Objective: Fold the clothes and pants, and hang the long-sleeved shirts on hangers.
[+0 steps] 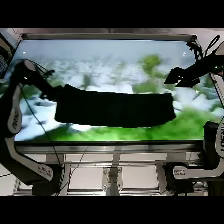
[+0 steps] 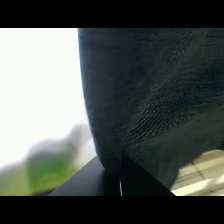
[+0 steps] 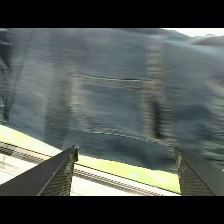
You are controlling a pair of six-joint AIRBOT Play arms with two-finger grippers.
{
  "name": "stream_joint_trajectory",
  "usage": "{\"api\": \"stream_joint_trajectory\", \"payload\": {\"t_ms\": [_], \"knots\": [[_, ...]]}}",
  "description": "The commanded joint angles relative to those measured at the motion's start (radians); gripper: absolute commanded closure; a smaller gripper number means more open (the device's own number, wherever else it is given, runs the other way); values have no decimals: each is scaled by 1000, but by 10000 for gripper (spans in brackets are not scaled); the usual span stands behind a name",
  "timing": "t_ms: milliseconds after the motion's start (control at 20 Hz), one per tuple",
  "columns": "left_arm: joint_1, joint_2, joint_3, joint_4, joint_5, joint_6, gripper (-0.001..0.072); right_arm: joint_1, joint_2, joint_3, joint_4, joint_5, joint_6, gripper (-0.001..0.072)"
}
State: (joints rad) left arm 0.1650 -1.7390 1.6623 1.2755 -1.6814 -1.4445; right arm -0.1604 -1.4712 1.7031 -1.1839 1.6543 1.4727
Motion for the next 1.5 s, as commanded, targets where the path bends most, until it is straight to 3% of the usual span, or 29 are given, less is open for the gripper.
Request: {"api": "stream_joint_trajectory", "payload": {"t_ms": [0, 200, 450, 800, 1100, 1450], "knots": [[28, 111, 75, 75, -97, -37, 672, 1, 0, 0, 0, -17, 0, 35], [-34, 166, 160, 74, -129, -87, 672, 1, 0, 0, 0, -25, -2, 36], [-227, 165, 297, 48, -139, -147, 672, 1, 0, 0, 0, -49, -27, 35], [-502, 150, 356, 43, -42, -234, 671, 1, 0, 0, 0, -58, -28, 35], [-584, 90, 356, -274, 123, -278, 671, 1, 0, 0, 0, -57, -27, 35], [-647, 26, 355, -279, 134, -266, 671, 1, 0, 0, 0, -49, -27, 35]]}}
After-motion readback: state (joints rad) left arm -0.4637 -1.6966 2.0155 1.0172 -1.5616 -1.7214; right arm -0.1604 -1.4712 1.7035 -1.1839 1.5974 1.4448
